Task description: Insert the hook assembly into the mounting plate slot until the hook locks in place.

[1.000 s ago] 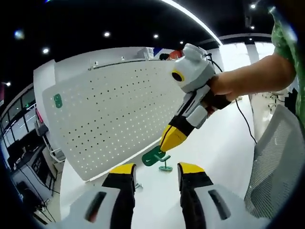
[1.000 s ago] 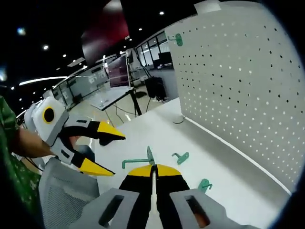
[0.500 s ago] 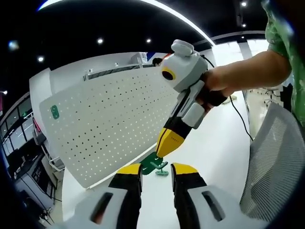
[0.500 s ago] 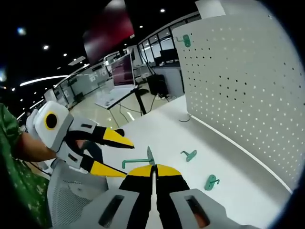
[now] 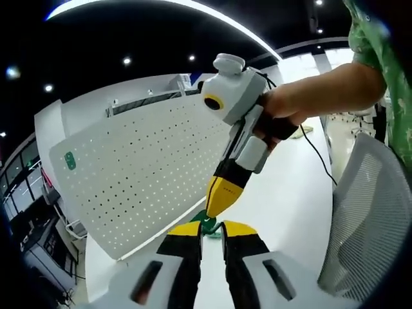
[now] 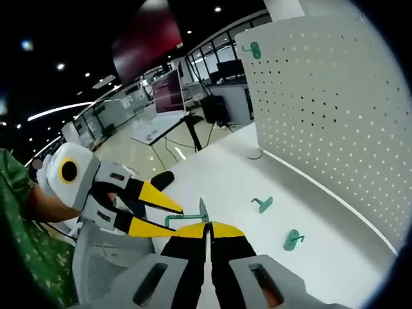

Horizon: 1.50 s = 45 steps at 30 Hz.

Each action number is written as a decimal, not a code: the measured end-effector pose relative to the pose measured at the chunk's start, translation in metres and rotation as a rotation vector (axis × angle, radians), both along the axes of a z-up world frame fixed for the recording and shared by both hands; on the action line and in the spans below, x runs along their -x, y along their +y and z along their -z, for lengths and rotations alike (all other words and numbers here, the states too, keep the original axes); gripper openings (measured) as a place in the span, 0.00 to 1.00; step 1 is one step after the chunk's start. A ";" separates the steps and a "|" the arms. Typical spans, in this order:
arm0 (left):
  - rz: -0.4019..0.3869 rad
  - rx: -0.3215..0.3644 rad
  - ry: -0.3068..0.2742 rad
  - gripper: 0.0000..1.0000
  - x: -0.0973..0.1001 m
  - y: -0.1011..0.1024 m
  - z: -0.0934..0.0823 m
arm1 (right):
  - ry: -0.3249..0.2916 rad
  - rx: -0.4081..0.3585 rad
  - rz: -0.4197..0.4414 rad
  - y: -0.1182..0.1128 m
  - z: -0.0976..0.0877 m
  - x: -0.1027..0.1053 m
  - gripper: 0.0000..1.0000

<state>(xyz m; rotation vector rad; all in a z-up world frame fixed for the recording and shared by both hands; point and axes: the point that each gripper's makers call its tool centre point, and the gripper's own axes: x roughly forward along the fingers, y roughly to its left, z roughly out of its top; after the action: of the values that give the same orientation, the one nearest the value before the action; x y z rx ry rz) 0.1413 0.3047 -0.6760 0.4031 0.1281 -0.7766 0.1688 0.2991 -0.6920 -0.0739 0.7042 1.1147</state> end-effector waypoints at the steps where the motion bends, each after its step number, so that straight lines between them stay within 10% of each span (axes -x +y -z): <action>1: 0.002 0.001 -0.001 0.10 0.000 -0.001 0.000 | 0.006 0.001 0.000 0.000 0.000 0.001 0.00; 21: 0.008 0.017 0.014 0.02 0.000 -0.003 0.000 | 0.035 -0.022 0.021 -0.001 -0.001 -0.001 0.00; 45: -0.114 0.221 0.088 0.02 -0.013 0.007 -0.010 | -0.040 -0.084 0.063 0.001 -0.008 -0.009 0.06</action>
<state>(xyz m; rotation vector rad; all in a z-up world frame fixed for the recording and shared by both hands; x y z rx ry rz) 0.1544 0.3112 -0.6664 0.1505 0.1440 -0.6881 0.1780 0.3002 -0.6838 -0.0026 0.6190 1.0779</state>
